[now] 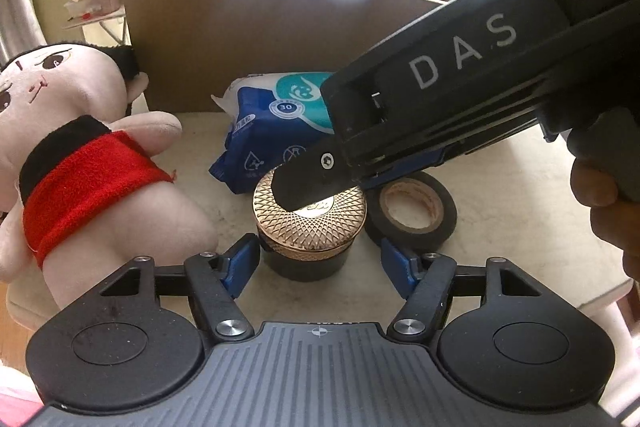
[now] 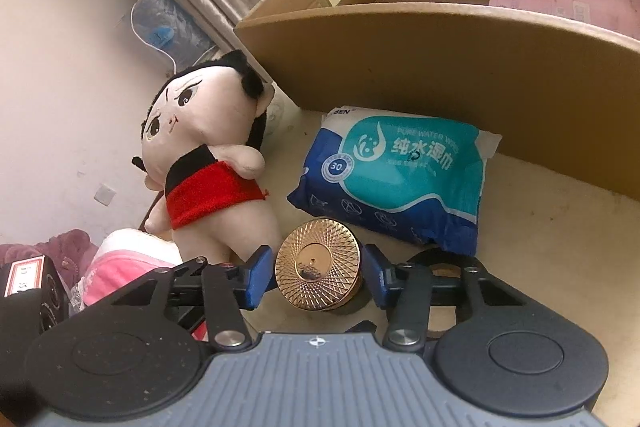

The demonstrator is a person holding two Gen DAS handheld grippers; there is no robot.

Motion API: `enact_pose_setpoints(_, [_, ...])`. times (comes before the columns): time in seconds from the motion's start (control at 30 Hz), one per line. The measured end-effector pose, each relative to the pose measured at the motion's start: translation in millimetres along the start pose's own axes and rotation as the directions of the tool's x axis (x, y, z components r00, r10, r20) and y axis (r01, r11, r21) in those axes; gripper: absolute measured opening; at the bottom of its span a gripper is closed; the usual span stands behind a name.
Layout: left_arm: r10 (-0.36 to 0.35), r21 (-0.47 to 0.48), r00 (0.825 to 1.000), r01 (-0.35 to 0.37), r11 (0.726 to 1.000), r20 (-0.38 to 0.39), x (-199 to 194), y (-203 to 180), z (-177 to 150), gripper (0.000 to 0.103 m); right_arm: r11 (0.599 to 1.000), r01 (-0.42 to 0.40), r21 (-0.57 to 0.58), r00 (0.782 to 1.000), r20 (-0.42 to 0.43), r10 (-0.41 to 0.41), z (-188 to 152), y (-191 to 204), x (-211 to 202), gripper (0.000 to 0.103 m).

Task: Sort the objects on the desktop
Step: 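Close the right gripper around the gold-lidded jar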

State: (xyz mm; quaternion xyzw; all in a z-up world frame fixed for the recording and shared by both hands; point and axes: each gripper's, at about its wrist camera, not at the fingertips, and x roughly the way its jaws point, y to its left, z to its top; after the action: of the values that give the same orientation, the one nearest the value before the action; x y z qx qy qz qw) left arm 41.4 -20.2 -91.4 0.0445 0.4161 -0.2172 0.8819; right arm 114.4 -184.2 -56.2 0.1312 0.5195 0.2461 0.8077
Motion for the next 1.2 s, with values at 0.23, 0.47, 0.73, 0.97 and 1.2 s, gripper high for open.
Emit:
enact_pose_setpoints(0.23, [-0.029,0.007,1.0,0.029,1.0,-0.006,-7,-9,-6,0.067,1.0,0.02,0.0,1.0,-0.012,-0.02,-8,0,-7,0.053])
enact_pose_setpoints(0.47, [-0.057,0.024,0.998,0.058,0.998,-0.013,-16,-23,-15,0.067,1.0,0.029,0.0,0.999,-0.026,-0.029,-23,0,-18,0.053])
enact_pose_setpoints(0.73, [-0.086,0.052,0.996,0.087,0.995,-0.017,-26,-34,-29,0.067,0.997,0.067,-0.026,0.997,-0.033,-0.068,-39,4,-27,0.053])
enact_pose_setpoints(0.97, [-0.105,0.078,0.994,0.104,0.992,0.015,-28,-35,-33,0.067,0.993,0.106,-0.055,0.994,-0.034,-0.108,-49,10,-32,0.053])
enact_pose_setpoints(1.2, [-0.102,0.114,0.993,0.096,0.989,0.051,-23,-34,-34,0.067,0.984,0.147,-0.102,0.987,-0.056,-0.154,-47,19,-26,0.054])
